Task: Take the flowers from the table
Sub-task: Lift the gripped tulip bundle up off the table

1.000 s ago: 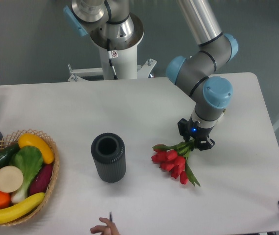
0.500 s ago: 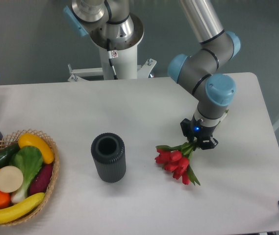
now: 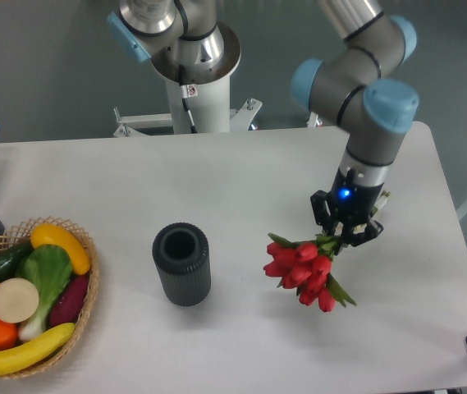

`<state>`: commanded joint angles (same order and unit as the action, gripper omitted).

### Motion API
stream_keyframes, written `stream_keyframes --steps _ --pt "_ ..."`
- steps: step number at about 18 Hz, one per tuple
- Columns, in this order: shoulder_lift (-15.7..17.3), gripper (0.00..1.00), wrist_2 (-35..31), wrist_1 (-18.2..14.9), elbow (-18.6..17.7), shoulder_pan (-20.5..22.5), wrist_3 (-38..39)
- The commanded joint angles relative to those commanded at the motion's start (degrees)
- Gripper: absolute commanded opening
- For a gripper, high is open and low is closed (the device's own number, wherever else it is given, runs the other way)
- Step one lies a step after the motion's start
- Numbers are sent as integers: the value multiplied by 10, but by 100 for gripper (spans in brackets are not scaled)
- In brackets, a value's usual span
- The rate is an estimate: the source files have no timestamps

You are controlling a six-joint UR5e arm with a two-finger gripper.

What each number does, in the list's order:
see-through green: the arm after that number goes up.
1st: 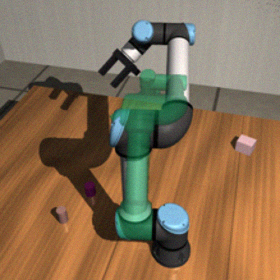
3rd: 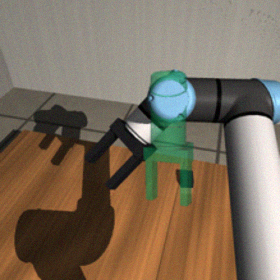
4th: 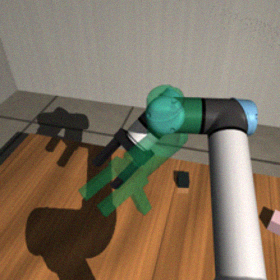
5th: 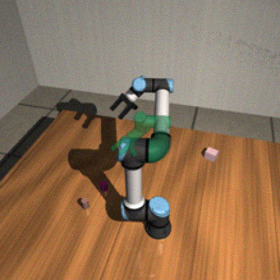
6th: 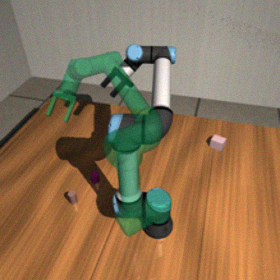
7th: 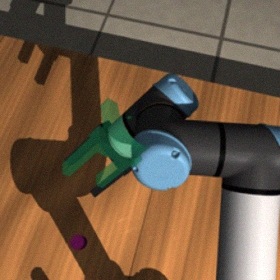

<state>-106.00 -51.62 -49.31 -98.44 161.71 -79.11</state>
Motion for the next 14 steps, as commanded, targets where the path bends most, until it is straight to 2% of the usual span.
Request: stream_keyframes --steps 2,6,11,14 --pt "22 28 72 1 3 6 30" --pt "27 28 176 1 1 11 48" --pt "29 28 202 1 0 14 53" --pt "31 28 228 1 -8 30 52"
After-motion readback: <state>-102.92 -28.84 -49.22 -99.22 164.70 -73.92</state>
